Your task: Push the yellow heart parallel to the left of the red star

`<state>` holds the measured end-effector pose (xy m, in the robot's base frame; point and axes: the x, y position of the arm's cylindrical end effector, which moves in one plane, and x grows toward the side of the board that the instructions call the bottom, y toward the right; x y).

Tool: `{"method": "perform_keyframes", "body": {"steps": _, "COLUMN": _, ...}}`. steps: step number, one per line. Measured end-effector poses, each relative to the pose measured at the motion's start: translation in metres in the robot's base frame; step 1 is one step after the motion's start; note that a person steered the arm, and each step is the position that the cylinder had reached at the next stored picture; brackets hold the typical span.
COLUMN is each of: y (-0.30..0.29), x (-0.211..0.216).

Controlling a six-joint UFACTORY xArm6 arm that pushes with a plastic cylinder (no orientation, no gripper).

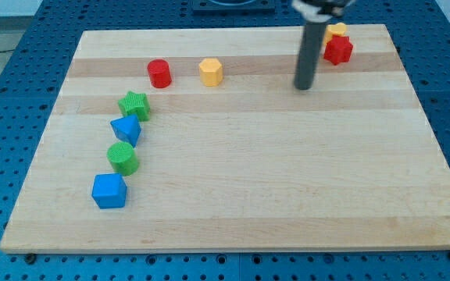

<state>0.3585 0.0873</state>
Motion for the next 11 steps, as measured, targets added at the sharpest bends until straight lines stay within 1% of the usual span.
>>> {"method": "perform_keyframes", "body": {"steps": 1, "y": -0.084, "x": 0.005}}
{"method": "perform_keyframes", "body": {"steps": 2, "y": -0.134, "x": 0.004}}
{"method": "perform_keyframes", "body": {"steps": 3, "y": -0.14, "x": -0.012}}
{"method": "perform_keyframes", "body": {"steps": 4, "y": -0.14, "x": -0.026}}
{"method": "perform_keyframes", "body": {"steps": 5, "y": -0.14, "x": -0.031}}
{"method": "perform_keyframes", "body": {"steps": 7, "y": -0.155, "x": -0.05}}
{"method": "perform_keyframes", "body": {"steps": 8, "y": -0.15, "x": -0.064}}
{"method": "perform_keyframes", "body": {"steps": 11, "y": -0.063, "x": -0.099}}
